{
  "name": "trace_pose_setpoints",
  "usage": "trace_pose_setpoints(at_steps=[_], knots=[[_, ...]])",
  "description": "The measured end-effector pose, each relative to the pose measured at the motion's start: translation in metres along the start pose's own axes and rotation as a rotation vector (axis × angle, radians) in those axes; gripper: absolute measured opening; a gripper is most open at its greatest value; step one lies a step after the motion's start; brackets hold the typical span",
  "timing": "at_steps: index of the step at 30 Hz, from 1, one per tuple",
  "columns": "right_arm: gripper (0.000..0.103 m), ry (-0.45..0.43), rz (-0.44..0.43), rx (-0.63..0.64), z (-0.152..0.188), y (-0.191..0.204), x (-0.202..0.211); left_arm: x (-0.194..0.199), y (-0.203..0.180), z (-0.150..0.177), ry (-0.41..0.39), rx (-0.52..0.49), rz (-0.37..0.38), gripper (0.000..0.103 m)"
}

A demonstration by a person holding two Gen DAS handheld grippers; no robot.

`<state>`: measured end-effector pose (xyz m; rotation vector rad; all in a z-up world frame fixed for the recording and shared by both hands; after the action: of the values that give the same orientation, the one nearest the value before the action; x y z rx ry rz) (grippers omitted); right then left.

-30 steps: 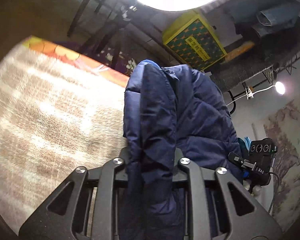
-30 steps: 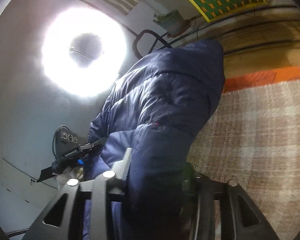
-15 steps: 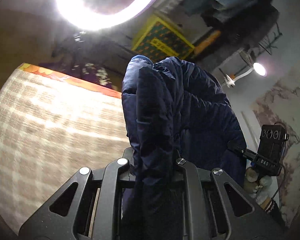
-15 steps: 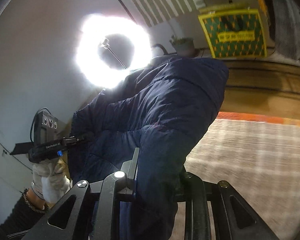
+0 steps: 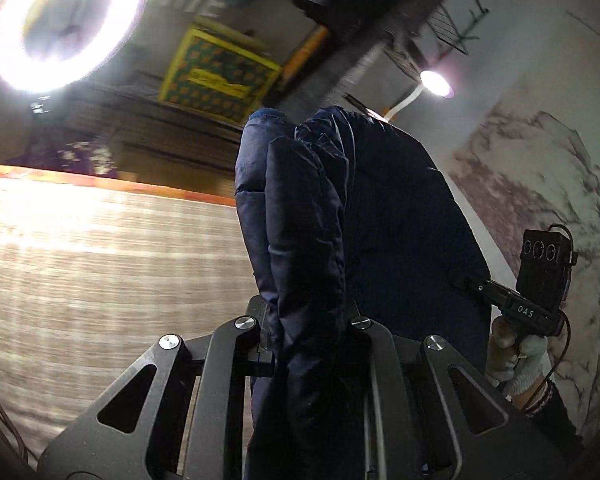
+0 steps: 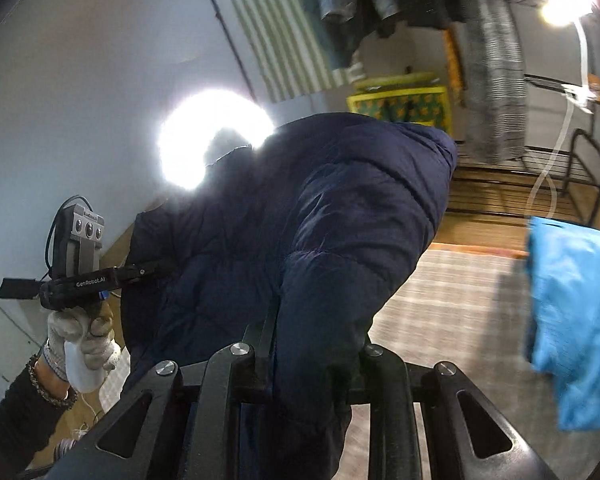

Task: Fold large clothes
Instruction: 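Grasp the folded jacket with both grippers and lift it off the bed, then carry the folded jacket with both grippers onto the light blue garment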

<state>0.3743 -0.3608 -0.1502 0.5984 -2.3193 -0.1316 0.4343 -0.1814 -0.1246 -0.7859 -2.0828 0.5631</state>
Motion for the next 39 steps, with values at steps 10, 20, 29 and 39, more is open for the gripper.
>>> trace_pose_setpoints(at_steps=[10,20,29,39], knots=[[0.02,-0.063,0.114,-0.054,0.017,-0.098,0.106,-0.087,-0.117,0.016,0.064,-0.085,0.09,0.012],[0.019,-0.107,0.233,-0.064,0.004,-0.198,0.161,-0.183,-0.209,0.022,0.105,-0.131,0.163,0.012],[0.019,-0.131,0.326,-0.078,-0.005,-0.268,0.188,-0.246,-0.259,0.02,0.111,-0.177,0.183,0.012],[0.018,-0.135,0.431,-0.024,-0.038,-0.322,0.19,-0.292,-0.286,-0.001,0.079,-0.213,0.194,0.012]])
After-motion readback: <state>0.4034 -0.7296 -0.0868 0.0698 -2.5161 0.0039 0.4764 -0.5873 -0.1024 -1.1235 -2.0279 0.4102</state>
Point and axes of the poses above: each gripper's, at about its wrist camera, not at the fingertips, and x roughly against the way its jaws point, y to its left, z to its underside, the point moved 9 cm from there along -x, roughly the way its jaws point, and after that the axes turned 4 degrees about x, right-handed, at the moved point
